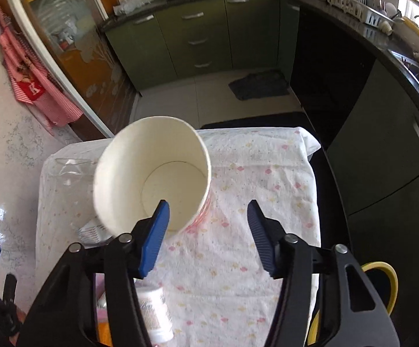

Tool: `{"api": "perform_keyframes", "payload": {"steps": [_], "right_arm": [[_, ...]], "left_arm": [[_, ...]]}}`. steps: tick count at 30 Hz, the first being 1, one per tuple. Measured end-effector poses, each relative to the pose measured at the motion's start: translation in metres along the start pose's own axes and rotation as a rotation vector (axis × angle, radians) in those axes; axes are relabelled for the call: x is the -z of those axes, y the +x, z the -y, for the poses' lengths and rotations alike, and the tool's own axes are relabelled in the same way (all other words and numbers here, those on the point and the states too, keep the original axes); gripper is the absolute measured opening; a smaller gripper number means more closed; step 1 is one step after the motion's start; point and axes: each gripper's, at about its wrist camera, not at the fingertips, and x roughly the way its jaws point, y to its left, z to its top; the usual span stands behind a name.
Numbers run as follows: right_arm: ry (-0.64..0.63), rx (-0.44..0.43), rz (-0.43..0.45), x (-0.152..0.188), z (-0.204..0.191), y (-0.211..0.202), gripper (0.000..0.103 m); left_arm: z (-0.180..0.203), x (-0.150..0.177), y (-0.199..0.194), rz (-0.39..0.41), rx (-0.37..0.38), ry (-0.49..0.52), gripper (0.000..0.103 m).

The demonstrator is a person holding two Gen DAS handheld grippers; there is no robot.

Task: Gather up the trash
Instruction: 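Grasp the red-white paper cup with the right tool, then carry the paper cup over the yellow-rimmed bin and open the right tool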

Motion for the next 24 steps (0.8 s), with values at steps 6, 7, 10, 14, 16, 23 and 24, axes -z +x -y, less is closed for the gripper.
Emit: {"api": "perform_keyframes", "payload": {"steps": [6, 7, 10, 14, 16, 23, 24], "right_arm": [[0.059, -0.033, -0.115, -0.019, 0.007, 0.058, 0.022], [0.07, -0.04, -0.125, -0.02, 0.008, 0.063, 0.006], [0.079, -0.041, -0.106, -0.021, 0.009, 0.06, 0.004], [0.077, -0.061, -0.057, -0.019, 0.019, 0.024, 0.004], [0.096, -0.076, -0.026, -0.009, 0.039, -0.007, 0.004], [0.311, 0.036, 0.036, 0.078, 0.185, -0.096, 0.004], [0.355, 0.064, 0.024, 0.095, 0.209, -0.1, 0.004]], "left_arm": [[0.0, 0.005, 0.015, -0.014, 0.015, 0.013, 0.099], [-0.001, 0.005, 0.015, -0.013, 0.019, 0.011, 0.099], [-0.003, 0.008, 0.012, -0.009, 0.021, 0.005, 0.099], [-0.002, 0.009, 0.005, -0.002, 0.023, 0.017, 0.099], [-0.001, 0.009, -0.003, 0.012, 0.032, 0.029, 0.099], [0.007, 0.012, -0.03, 0.048, 0.07, 0.054, 0.099], [0.009, 0.012, -0.033, 0.048, 0.074, 0.058, 0.099]]}}
